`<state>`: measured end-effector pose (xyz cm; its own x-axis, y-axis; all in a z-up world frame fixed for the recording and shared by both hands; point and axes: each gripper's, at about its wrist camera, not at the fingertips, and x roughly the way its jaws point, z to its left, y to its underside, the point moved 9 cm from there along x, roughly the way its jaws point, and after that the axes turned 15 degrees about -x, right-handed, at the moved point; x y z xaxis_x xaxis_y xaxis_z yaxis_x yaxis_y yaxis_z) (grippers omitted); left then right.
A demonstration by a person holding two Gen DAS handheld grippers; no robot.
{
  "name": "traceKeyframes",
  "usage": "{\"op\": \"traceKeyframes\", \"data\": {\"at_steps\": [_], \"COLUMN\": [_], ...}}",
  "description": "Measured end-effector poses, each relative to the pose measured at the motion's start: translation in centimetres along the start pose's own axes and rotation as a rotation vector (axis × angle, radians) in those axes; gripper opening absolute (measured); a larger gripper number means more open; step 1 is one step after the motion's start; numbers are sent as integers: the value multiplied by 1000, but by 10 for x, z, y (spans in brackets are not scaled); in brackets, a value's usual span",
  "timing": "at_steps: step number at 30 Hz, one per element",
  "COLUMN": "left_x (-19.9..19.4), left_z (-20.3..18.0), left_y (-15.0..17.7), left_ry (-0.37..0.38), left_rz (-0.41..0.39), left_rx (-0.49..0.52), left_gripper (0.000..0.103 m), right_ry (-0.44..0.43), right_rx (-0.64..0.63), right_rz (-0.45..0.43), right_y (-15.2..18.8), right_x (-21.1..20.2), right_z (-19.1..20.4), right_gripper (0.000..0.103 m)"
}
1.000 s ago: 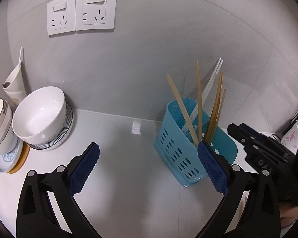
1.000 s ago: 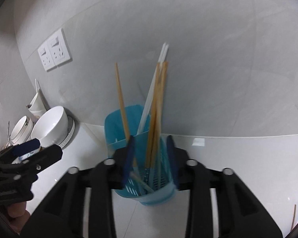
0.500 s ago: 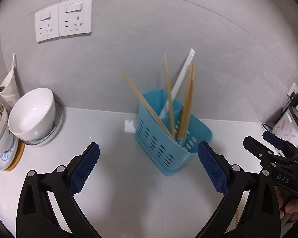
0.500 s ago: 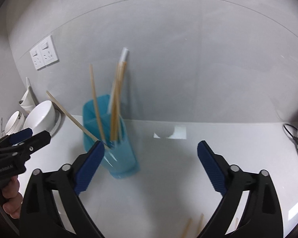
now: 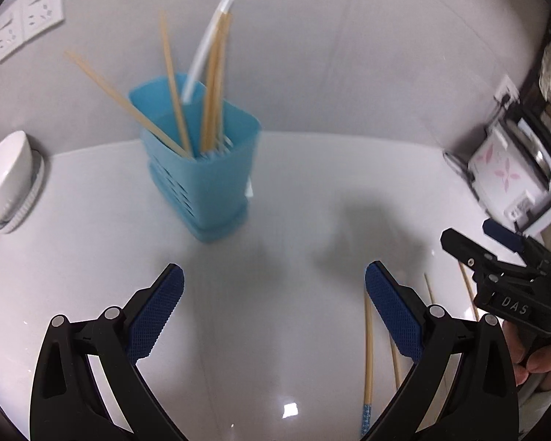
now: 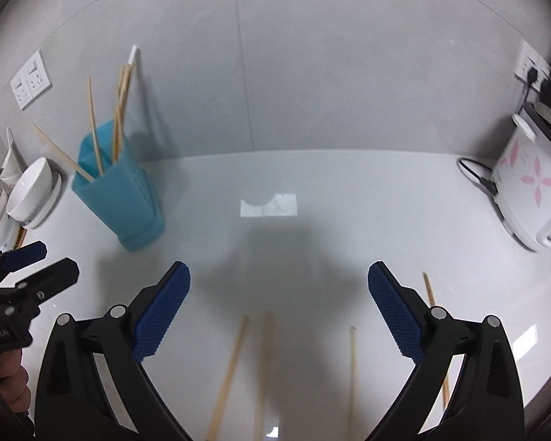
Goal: Organize utensils
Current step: 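Move both open tools back over the remaining chopsticks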
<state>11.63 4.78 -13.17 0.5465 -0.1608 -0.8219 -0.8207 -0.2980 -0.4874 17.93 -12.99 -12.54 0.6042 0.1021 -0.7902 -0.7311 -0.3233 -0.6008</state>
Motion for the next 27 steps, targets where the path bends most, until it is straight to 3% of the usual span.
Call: {"op": "traceKeyframes", "data": {"at_steps": [9, 15, 22, 27], "left_x": [44, 63, 76, 80], "left_z": [-30, -33, -30, -37], "left_y": [70, 108, 138, 146], "left_ry": [-13, -49, -103, -115], "left_rz": [180, 268, 333, 361], "left_rx": [29, 31, 28, 43], "left_gripper": [97, 97, 96, 96], "right_ry": [11, -9, -46, -68], "right_rx": [4, -27, 0, -2], "right_rz": [145, 250, 381, 416], "right_y": [71, 107, 146, 157], "right_x": [6, 17, 28, 28], "right_z": [-34, -36, -32, -27], "right_gripper": [94, 92, 75, 69]}}
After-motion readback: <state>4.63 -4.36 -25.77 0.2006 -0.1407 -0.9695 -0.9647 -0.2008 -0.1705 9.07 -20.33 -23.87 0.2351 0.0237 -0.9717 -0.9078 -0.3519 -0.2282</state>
